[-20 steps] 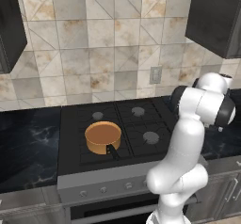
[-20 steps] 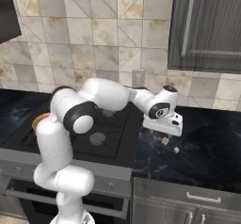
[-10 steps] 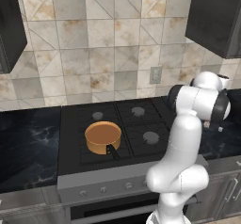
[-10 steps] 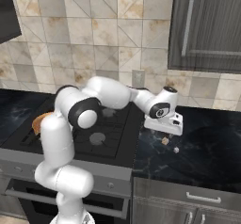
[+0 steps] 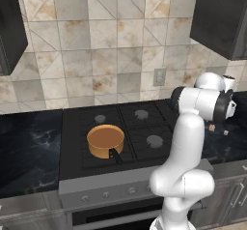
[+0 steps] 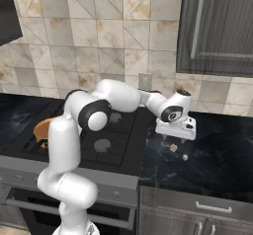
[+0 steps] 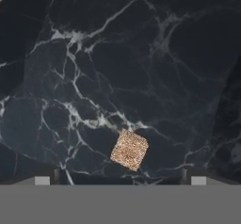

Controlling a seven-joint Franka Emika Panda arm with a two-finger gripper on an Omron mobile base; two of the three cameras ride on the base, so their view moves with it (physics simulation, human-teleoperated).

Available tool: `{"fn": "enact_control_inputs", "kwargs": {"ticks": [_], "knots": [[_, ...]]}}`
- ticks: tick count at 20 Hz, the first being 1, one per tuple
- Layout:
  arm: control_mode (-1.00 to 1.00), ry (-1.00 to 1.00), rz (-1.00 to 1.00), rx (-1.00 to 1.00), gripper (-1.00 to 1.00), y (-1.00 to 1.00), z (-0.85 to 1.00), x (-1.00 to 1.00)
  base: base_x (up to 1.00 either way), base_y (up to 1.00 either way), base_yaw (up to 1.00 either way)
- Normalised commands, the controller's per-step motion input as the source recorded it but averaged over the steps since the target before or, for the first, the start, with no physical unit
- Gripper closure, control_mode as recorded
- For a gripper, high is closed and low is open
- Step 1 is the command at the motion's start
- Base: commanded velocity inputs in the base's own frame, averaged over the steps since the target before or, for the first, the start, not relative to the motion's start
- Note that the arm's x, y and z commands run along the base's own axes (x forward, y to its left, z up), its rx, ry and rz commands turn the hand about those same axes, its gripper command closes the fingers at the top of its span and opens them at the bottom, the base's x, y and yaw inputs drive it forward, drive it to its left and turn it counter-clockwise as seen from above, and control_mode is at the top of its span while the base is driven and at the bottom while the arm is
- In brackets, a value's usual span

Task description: Pick up the sugar cube(s) and place them in the saucepan with hot chocolate.

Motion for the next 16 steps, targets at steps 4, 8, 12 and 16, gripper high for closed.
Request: {"fn": "enact_control_inputs", "kwargs": {"ticks": [4,8,12,16], "knots": [[-1.00,0.00,0.02,0.00,-1.00,-0.03,-0.13,0.00,0.00,0.00,0.00],[-1.00,0.00,0.02,0.00,-1.00,0.00,-0.08,0.00,0.00,0.00,0.00],[-1.00,0.00,0.00,0.00,-1.00,0.00,-0.14,0.00,0.00,0.00,0.00],[-1.00,0.02,0.00,0.00,-1.00,0.00,-0.18,0.00,0.00,0.00,0.00]]}}
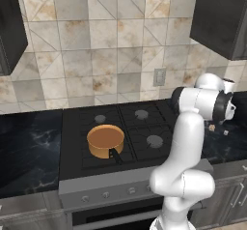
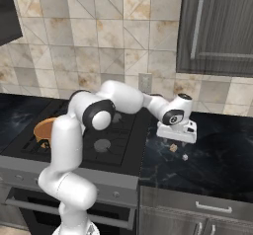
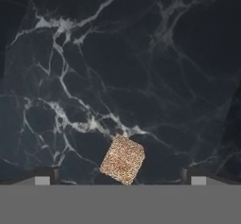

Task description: Pick up the sugar cube(s) and place them in the saucepan with hot chocolate.

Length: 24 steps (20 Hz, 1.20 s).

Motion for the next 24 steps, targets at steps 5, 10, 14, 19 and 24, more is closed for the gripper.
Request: {"fn": "enact_control_inputs", "kwargs": {"ticks": [5,10,14,19,24], "knots": [[-1.00,0.01,0.00,0.00,-1.00,0.00,-0.18,0.00,0.00,0.00,0.00],[-1.00,0.01,0.00,0.00,-1.00,0.00,-0.15,0.00,0.00,0.00,0.00],[-1.00,0.00,0.00,0.00,-1.00,0.00,-0.14,0.00,0.00,0.00,0.00],[-1.00,0.00,0.00,0.00,-1.00,0.00,-0.13,0.00,0.00,0.00,0.00],[-1.00,0.00,0.00,0.00,-1.00,0.00,-0.12,0.00,0.00,0.00,0.00]]}}
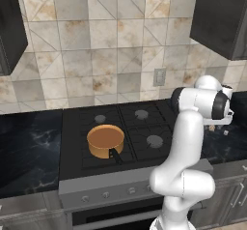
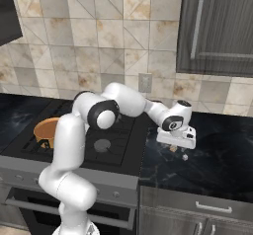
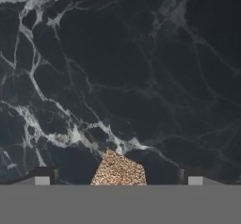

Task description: Pick up the sugar cube(s) and place them in the saucepan with hot chocolate.

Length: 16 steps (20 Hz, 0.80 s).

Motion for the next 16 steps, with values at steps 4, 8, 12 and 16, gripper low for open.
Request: {"fn": "enact_control_inputs", "kwargs": {"ticks": [4,8,12,16], "knots": [[-1.00,0.00,0.00,0.00,-1.00,0.00,-0.12,0.00,0.00,0.00,0.00],[-1.00,0.00,0.00,0.00,1.00,0.00,-0.11,0.00,0.00,0.00,0.00],[-1.00,0.00,0.00,0.00,1.00,0.00,-0.08,0.00,0.00,0.00,0.00],[-1.00,0.02,0.00,0.00,1.00,0.00,-0.03,0.00,0.00,0.00,0.00]]}}
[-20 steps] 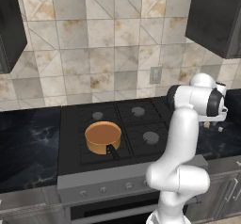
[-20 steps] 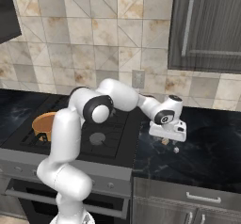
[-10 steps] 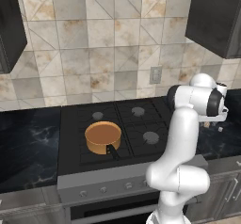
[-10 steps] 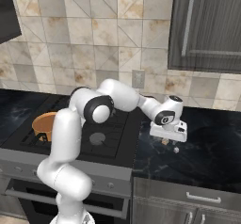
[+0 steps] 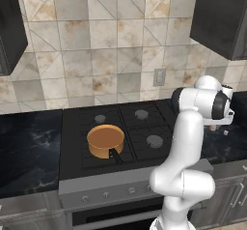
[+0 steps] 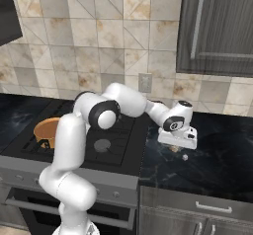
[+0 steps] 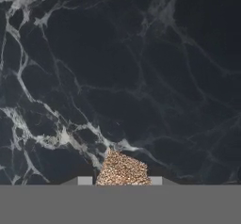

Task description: Pick up the sugar cube(s) and place them in the saucepan with hot chocolate.

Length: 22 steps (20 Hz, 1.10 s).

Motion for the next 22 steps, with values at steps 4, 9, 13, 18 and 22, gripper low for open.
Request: {"fn": "enact_control_inputs", "kwargs": {"ticks": [4,9,13,18,22], "knots": [[-1.00,0.01,0.00,0.00,1.00,0.00,0.00,0.00,0.00,0.00,0.00],[-1.00,0.00,0.00,0.00,1.00,0.00,-0.08,-0.17,0.00,0.00,0.00],[-1.00,-0.10,0.00,0.00,1.00,0.00,-0.08,-0.66,0.00,0.00,0.00],[-1.00,-0.14,0.00,0.01,1.00,0.00,0.00,-0.71,0.00,0.00,0.00],[-1.00,-0.13,0.00,0.00,1.00,0.00,0.09,-0.48,0.00,0.00,0.00]]}}
